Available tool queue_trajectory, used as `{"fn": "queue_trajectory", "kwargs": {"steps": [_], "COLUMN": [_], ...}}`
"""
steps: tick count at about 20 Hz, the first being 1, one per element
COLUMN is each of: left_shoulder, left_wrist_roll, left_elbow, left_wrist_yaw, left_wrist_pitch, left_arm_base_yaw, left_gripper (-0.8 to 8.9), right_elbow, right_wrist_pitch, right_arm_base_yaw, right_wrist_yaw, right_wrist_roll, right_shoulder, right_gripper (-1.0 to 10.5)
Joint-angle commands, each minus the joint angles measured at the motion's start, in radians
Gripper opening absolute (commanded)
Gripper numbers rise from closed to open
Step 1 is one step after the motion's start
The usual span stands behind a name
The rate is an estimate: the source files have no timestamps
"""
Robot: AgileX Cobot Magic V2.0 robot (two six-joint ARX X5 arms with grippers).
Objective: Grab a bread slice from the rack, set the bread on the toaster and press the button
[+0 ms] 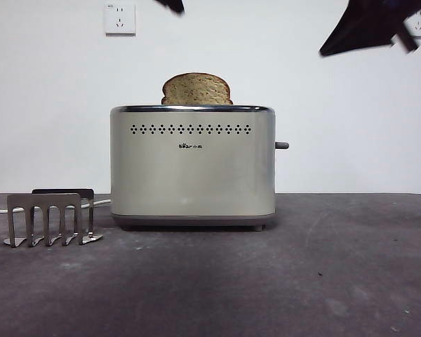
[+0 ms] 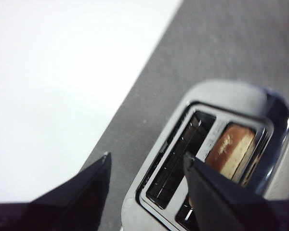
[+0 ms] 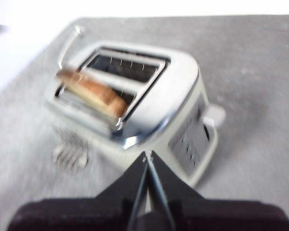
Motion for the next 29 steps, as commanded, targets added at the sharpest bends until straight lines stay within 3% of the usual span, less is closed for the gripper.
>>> {"fn": "queue_trajectory", "kwargs": {"steps": [1, 5, 12, 17, 29], "left_shoulder": [-0.060, -0.171, -0.261, -0.282, -0.283], "left_wrist_roll": [-0.172, -0.280, -0.357, -0.369, -0.384], "left_elbow": [0.001, 0.001, 0.001, 0.001, 0.001], "left_wrist_yaw": [0.008, 0.011, 0.054, 0.113, 0.116], "left_wrist_pitch": [-0.041, -0.132, -0.220, -0.253, -0.290], "left_arm_base_yaw": [0.000, 0.000, 0.000, 0.000, 0.000], "left_gripper": [2.59, 2.58, 2.51, 2.52, 2.51], "right_elbow": [0.002, 0.006, 0.036, 0.068, 0.092], "right_wrist_pitch": [0.116, 0.317, 0.450, 0.465, 0.472], "right_arm_base_yaw": [0.009, 0.014, 0.015, 0.018, 0.040], "right_wrist_yaw": [-0.029, -0.052, -0.049, -0.048, -0.013], "right_wrist_roll": [0.110, 0.235, 0.309, 0.313, 0.286], "right_shoulder": [0.083, 0.224, 0.360, 0.427, 0.524], "right_gripper": [-0.1, -0.1, -0.1, -0.1, -0.1]}}
